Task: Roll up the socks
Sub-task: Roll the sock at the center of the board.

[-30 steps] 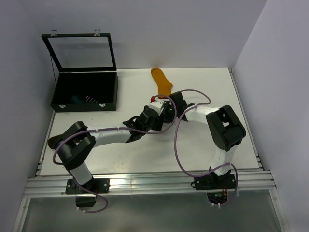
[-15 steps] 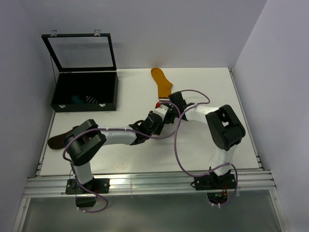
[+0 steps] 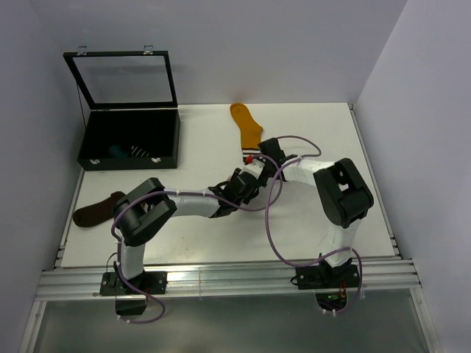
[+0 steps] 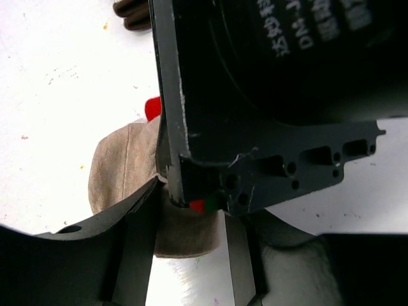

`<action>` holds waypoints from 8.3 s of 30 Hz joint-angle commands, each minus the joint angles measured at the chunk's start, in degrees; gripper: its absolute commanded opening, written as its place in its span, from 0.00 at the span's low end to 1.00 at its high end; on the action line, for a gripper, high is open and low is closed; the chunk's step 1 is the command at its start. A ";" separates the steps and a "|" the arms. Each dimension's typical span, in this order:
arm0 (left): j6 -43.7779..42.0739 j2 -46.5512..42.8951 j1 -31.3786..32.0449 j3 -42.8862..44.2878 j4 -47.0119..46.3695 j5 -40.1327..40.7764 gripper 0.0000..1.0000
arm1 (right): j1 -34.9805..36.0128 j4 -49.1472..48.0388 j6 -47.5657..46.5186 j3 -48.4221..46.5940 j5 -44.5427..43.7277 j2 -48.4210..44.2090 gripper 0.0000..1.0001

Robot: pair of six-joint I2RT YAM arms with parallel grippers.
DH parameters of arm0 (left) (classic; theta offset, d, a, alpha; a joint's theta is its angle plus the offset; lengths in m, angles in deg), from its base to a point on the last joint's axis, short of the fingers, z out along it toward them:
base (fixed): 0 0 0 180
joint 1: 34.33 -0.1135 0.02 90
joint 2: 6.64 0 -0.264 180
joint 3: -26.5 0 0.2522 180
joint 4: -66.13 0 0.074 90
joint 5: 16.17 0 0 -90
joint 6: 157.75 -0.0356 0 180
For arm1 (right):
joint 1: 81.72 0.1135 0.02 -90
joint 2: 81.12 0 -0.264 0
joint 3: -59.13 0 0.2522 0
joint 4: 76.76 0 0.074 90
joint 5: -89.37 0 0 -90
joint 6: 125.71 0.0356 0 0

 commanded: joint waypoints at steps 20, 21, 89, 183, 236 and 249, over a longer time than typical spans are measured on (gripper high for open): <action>6.46 -0.52 -6.96 2.29 6.33 -19.56 0.01 | -4.11 -8.94 1.60 4.51 2.79 -6.89 0.53; 7.17 -0.79 -8.03 1.86 6.16 -21.49 0.01 | -4.37 -9.12 1.33 4.77 2.61 -7.34 0.55; 19.40 -2.53 -22.80 -2.28 6.68 -42.99 0.45 | -0.33 -4.21 4.58 -0.41 -9.34 1.63 0.00; 9.81 -0.52 -16.47 3.88 20.39 -30.47 0.01 | -4.55 -12.19 5.90 8.37 -4.42 -10.94 0.64; 9.64 -2.98 -17.44 1.41 15.65 -36.02 0.32 | -0.25 -8.95 8.45 0.20 -7.14 4.88 0.00; 7.89 -8.79 -17.35 1.50 12.58 -28.37 0.71 | 0.54 -4.55 7.04 -1.64 -8.20 3.91 0.00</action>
